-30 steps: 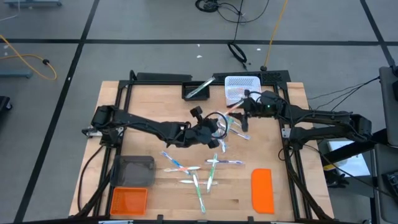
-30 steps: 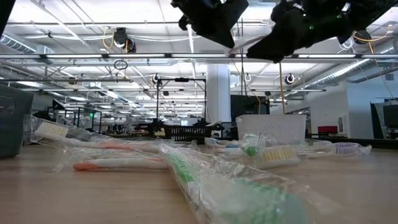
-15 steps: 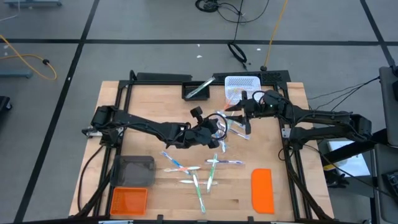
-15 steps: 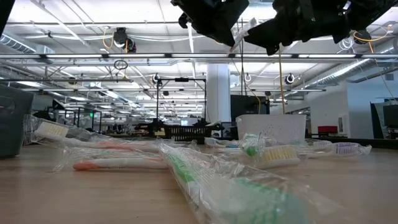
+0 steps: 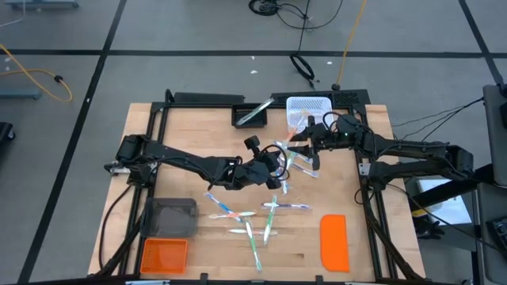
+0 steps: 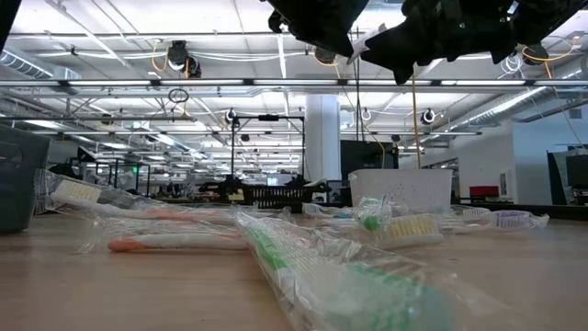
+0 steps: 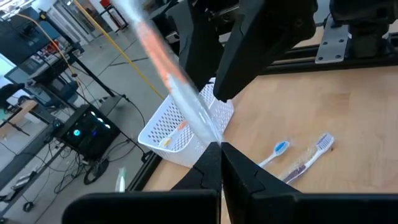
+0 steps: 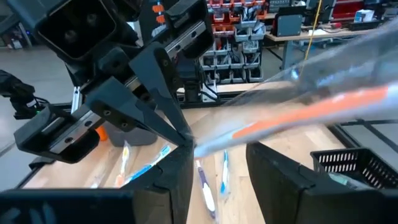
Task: Pick & Place Toothbrushes
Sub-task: Put the orange toothbrush into the white bin
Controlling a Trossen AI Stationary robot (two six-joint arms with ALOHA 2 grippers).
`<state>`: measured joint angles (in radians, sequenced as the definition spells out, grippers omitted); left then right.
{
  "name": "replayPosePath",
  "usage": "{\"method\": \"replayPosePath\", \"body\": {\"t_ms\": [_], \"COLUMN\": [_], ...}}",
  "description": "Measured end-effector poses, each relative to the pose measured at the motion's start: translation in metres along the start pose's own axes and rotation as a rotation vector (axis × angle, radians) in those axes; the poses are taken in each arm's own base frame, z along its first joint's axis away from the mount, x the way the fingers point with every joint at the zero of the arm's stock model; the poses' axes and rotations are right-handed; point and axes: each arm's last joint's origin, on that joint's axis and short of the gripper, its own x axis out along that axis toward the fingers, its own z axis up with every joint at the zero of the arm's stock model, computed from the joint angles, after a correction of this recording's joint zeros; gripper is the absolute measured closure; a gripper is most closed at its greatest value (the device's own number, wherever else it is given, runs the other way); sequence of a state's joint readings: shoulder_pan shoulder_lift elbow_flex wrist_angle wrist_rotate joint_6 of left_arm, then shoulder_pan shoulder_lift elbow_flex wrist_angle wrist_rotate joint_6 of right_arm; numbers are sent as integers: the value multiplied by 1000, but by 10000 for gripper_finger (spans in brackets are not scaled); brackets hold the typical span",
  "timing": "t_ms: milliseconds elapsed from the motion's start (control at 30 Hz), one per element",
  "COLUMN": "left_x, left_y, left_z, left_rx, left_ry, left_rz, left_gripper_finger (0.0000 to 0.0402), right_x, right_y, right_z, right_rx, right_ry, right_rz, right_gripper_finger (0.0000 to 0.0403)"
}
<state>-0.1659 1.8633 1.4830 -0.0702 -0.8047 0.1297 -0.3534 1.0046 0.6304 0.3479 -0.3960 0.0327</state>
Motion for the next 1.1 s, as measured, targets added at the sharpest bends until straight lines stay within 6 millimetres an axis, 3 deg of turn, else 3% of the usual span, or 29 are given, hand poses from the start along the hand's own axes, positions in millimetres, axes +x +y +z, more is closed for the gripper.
{"method": "replayPosePath", "body": {"t_ms": [367,633,900,1100], "left_x": [-1,0,1,-6], "left_y": [-2,-1,-1,-1], "left_z": [0,-1,-4,-4], "left_rx": [-7,-15,-1,73], "left_ry": [-1,6,27,45], "left_rz": [-20,-21,-16,150], "left_gripper_finger": [401,401,395,358], "right_x": [0,0,0,-2], "right_y": [1,1,1,-5], "right_z": [7,7,6,5], "right_rx": [-21,-43,-41,-38], "right_ry": [-69,-70,-55,-52], "right_rz": [5,17,2,-40], "right_gripper_finger": [281,385,384,384]}}
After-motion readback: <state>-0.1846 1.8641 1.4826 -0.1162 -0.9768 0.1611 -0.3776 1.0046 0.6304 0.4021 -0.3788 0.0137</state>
